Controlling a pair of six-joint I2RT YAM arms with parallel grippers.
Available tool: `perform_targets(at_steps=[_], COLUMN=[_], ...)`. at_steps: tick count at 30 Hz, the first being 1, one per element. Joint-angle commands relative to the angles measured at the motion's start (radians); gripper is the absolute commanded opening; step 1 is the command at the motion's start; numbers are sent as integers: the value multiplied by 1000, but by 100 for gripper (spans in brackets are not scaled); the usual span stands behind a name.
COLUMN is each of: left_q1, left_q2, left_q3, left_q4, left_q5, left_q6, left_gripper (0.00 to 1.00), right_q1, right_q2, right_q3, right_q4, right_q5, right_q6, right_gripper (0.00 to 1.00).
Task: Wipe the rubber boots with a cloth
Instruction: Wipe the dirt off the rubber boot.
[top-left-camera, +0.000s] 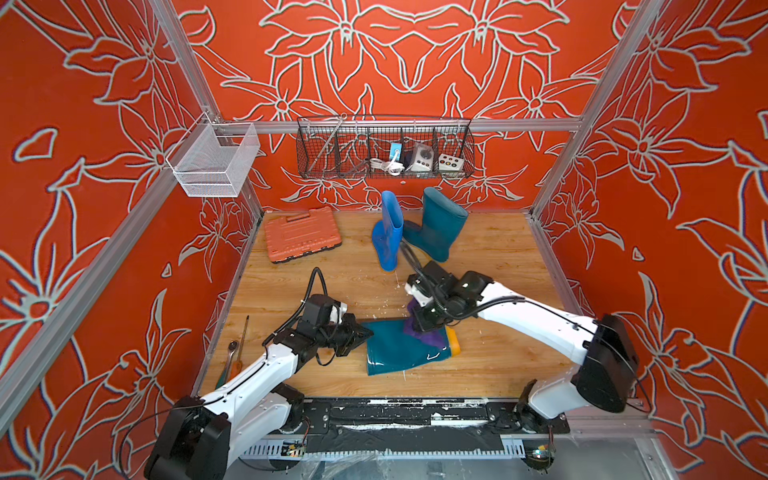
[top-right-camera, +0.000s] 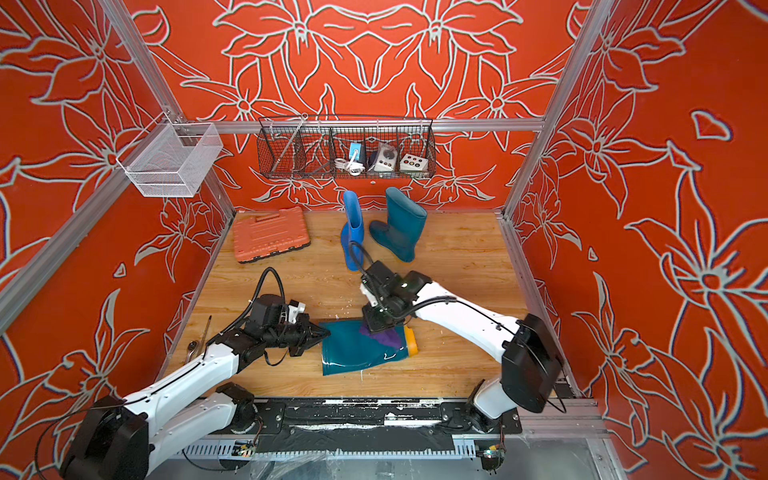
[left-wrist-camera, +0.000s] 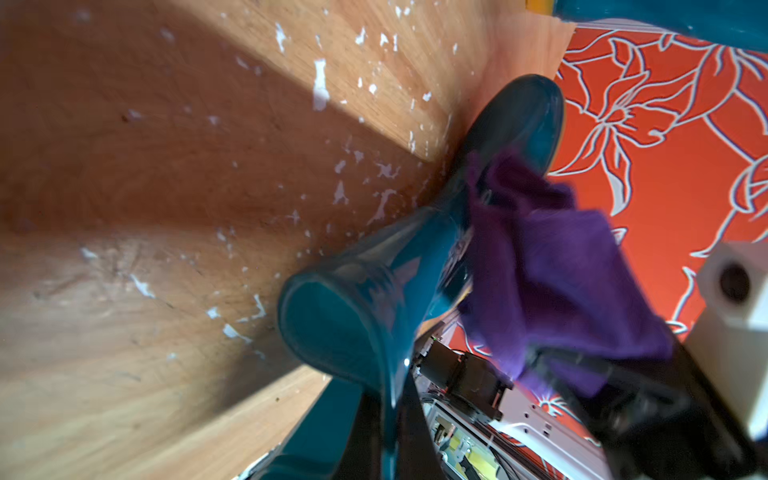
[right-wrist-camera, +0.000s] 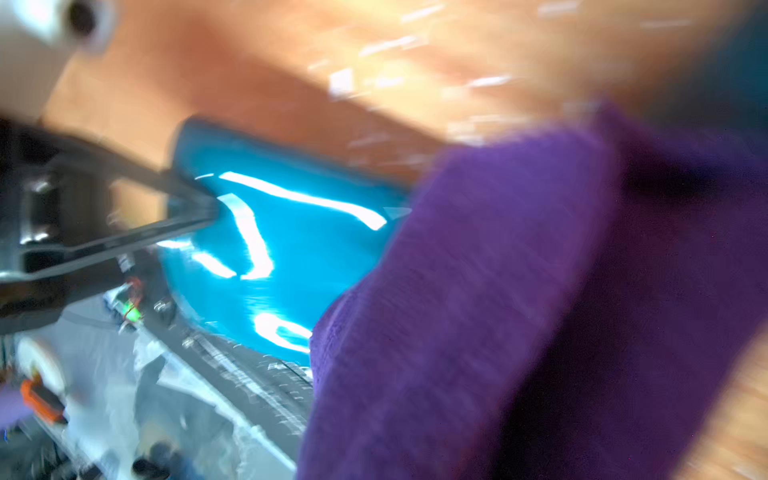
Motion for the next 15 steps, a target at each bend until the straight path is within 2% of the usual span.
perform_targets(at_steps=[1, 3, 6, 8, 12, 15], left_q1=[7, 7, 7, 7, 7, 8], left_q2=[0, 5, 1, -6, -12, 8], left_q3=[31, 57, 96, 111, 146, 217], left_q4=[-30, -74, -140, -164, -216, -247], left_q5=[26, 32, 54, 63, 62, 35], left_q6=[-52, -67, -72, -71, -53, 9], left_gripper=[0, 0, 0, 0, 0, 0], right_q1=[122, 166, 166, 129, 10, 5], right_q2=[120, 152, 131, 83, -51, -90], right_q3=[81, 105, 55, -32, -206, -195], right_q4=[21, 32, 28, 37, 86, 78], right_q5=[42, 70, 113, 148, 124, 139], right_q6=[109, 129, 151, 158, 171, 116], right_gripper=[0, 0, 0, 0, 0, 0])
